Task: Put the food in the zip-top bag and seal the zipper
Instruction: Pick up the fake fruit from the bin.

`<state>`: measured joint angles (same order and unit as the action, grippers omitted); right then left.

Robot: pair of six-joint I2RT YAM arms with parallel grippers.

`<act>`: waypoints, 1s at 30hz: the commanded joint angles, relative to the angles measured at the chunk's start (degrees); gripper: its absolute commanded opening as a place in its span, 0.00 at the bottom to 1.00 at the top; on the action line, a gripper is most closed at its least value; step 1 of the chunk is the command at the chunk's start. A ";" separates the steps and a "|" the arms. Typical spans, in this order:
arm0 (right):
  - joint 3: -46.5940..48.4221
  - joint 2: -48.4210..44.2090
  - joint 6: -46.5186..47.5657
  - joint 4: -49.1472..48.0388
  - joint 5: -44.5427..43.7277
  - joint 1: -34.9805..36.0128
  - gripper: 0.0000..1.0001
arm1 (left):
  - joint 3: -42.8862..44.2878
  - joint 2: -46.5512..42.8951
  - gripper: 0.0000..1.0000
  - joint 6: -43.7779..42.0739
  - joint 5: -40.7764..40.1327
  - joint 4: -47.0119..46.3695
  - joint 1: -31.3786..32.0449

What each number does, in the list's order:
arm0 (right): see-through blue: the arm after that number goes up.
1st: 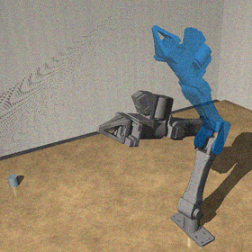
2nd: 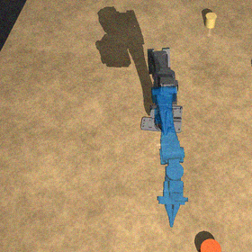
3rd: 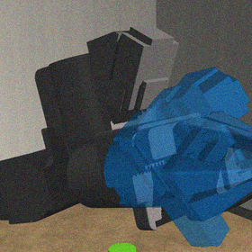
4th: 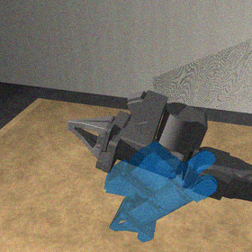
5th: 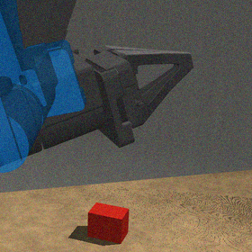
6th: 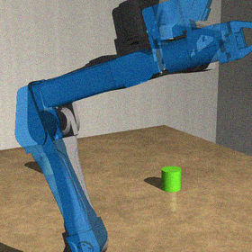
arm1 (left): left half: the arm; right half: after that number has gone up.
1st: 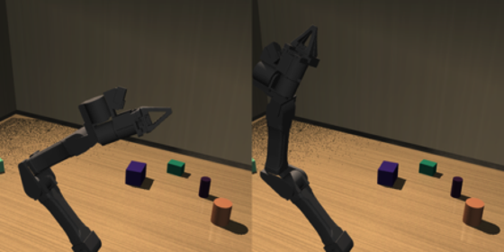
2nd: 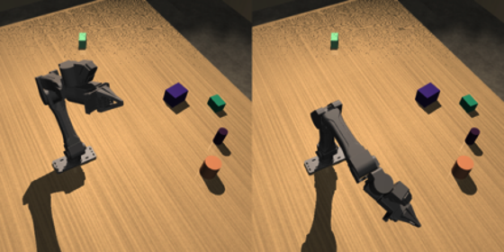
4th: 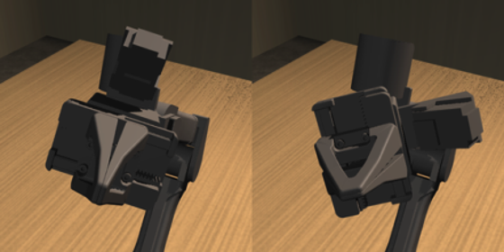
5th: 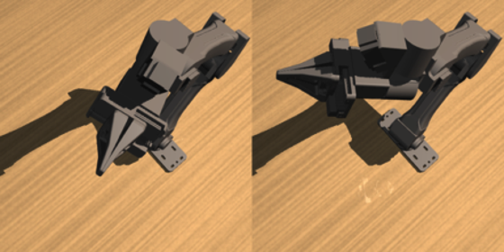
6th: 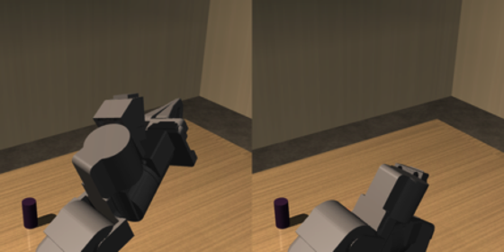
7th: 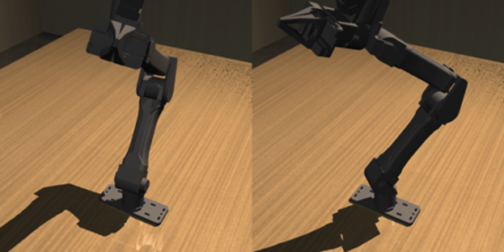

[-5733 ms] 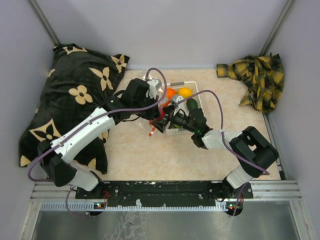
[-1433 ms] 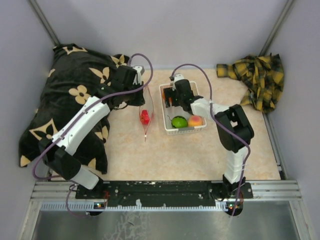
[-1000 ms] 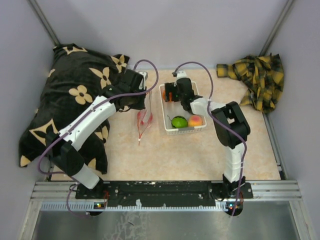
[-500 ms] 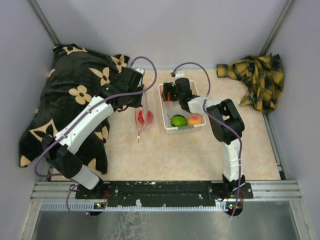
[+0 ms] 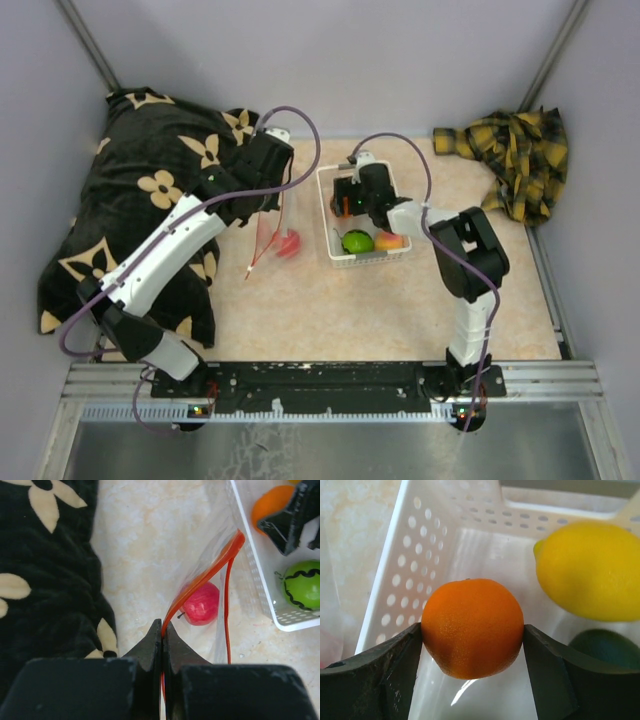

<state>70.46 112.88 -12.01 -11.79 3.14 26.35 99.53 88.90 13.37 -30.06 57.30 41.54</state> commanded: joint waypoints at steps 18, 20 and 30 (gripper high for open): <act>-0.16 -1.36 4.21 12.00 -1.10 -0.46 0.73 | -2.35 5.27 0.00 -1.64 3.04 -3.20 0.47; -0.41 -1.41 4.36 11.83 -0.97 -0.51 0.70 | -0.80 6.29 0.00 -1.36 4.28 -2.45 0.47; -9.01 -14.96 4.29 4.33 2.72 -0.54 0.58 | 4.63 5.98 0.00 -1.32 6.73 -2.63 0.56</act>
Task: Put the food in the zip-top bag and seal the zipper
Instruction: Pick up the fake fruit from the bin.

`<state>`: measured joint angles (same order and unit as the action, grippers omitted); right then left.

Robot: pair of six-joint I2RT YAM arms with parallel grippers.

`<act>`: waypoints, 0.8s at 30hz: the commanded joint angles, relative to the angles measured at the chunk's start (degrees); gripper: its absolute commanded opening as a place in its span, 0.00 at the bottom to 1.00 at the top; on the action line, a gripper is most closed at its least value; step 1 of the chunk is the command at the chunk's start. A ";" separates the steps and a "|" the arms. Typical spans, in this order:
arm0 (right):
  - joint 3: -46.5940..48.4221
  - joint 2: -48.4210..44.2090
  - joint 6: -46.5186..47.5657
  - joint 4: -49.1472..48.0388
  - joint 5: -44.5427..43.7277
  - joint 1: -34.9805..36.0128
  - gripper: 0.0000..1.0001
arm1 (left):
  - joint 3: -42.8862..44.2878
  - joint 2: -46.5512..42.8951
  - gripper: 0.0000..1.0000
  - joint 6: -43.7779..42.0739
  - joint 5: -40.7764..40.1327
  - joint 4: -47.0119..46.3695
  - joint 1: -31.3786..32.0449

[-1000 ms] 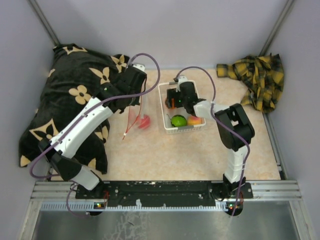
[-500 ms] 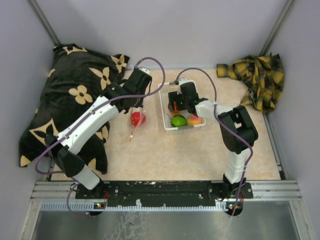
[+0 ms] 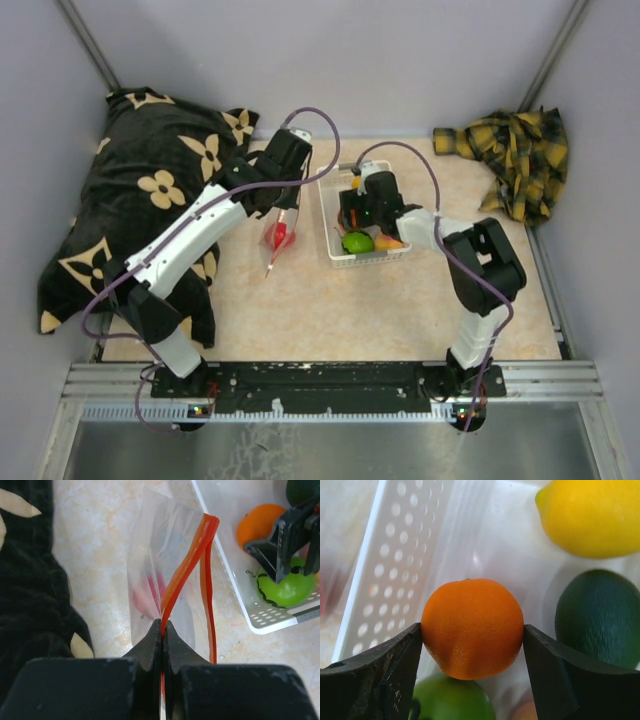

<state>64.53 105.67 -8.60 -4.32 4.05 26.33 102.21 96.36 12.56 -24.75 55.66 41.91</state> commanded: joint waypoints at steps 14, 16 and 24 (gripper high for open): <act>-18.68 -31.84 -2.34 -17.02 13.20 -0.28 0.53 | -1.68 -4.04 0.00 0.57 4.83 -4.58 -3.03; -20.05 -33.94 -3.34 -19.43 14.71 0.29 0.53 | -2.26 -4.60 0.00 0.82 7.45 -5.70 -3.50; -24.13 -39.17 -6.33 -28.18 16.60 2.41 0.52 | -3.89 -5.15 0.00 2.01 12.55 -7.83 -4.73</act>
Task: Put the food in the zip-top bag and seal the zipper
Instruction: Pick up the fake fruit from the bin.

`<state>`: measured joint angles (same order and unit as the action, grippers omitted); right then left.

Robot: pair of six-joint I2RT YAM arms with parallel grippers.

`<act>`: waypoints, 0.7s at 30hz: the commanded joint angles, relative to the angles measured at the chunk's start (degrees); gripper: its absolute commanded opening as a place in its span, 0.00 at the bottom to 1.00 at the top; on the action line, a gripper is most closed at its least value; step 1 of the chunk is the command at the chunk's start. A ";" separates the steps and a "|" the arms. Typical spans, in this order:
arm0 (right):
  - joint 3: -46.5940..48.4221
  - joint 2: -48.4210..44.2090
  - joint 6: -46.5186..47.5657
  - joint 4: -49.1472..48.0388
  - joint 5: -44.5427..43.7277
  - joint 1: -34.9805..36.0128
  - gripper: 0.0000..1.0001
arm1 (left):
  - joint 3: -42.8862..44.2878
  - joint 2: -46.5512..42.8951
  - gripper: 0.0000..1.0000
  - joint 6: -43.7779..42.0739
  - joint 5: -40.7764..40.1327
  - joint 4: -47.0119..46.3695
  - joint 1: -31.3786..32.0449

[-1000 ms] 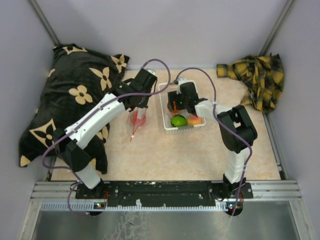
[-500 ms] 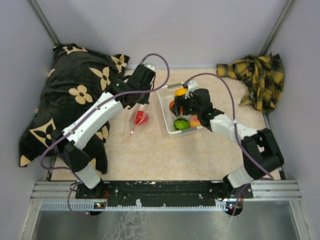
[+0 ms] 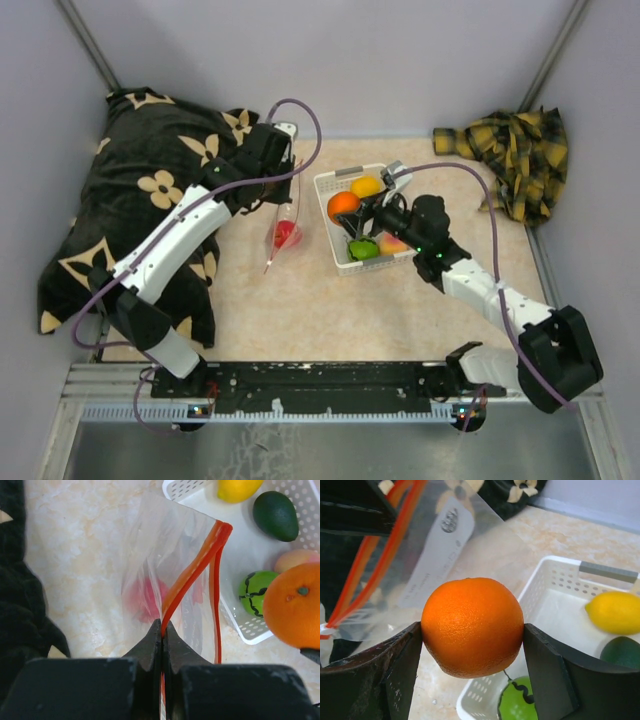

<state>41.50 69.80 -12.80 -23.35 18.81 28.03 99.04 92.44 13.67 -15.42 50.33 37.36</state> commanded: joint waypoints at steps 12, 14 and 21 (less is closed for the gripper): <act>9.47 8.21 4.86 12.23 -13.95 -0.49 0.54 | -3.85 -1.73 0.00 0.70 0.82 -3.30 -0.19; 11.91 12.31 5.81 12.26 -14.65 -0.60 0.55 | -4.15 -1.81 0.00 0.52 0.35 -3.30 -0.21; 22.42 26.74 7.41 20.37 -18.49 -0.65 0.57 | -6.03 -2.59 0.00 -0.05 -1.05 -4.07 -0.19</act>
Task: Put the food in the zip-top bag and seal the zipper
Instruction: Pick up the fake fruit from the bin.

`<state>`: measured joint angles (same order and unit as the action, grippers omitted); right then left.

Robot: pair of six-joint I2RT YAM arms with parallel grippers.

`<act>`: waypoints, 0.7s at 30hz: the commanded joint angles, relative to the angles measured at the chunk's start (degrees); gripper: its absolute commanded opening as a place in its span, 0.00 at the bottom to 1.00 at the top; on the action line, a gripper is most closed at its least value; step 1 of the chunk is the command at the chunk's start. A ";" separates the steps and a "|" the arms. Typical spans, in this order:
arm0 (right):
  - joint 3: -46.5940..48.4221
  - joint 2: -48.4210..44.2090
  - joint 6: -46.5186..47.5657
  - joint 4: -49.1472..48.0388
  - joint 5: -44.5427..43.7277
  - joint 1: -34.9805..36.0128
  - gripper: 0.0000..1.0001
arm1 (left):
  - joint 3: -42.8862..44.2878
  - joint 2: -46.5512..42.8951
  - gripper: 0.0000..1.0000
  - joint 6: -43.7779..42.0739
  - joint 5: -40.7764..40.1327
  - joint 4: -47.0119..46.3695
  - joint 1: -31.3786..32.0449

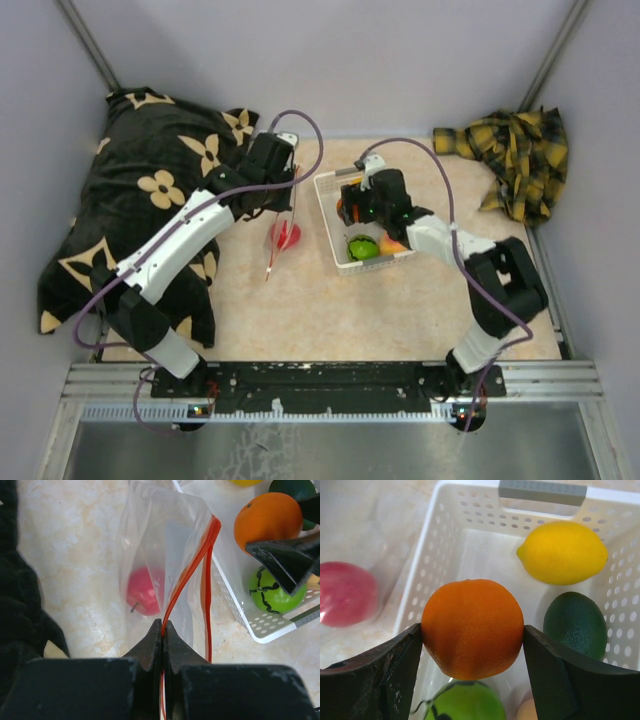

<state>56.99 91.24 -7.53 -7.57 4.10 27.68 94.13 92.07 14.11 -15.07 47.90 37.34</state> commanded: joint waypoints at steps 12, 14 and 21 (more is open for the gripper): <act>16.82 15.73 2.24 18.53 -5.78 -0.29 0.72 | -2.88 -2.57 0.00 -0.84 -0.42 -2.54 -0.33; 18.12 16.54 2.26 19.73 -5.61 -0.33 0.78 | -2.94 -2.70 0.00 -0.84 -0.25 -2.61 -0.34; 22.72 19.61 2.93 22.95 -4.98 -0.26 0.86 | -3.25 -3.08 0.00 -0.85 0.12 -2.71 -0.34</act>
<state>75.59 109.49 -5.80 12.91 -0.84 27.57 91.64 91.39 13.82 -15.46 46.41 37.34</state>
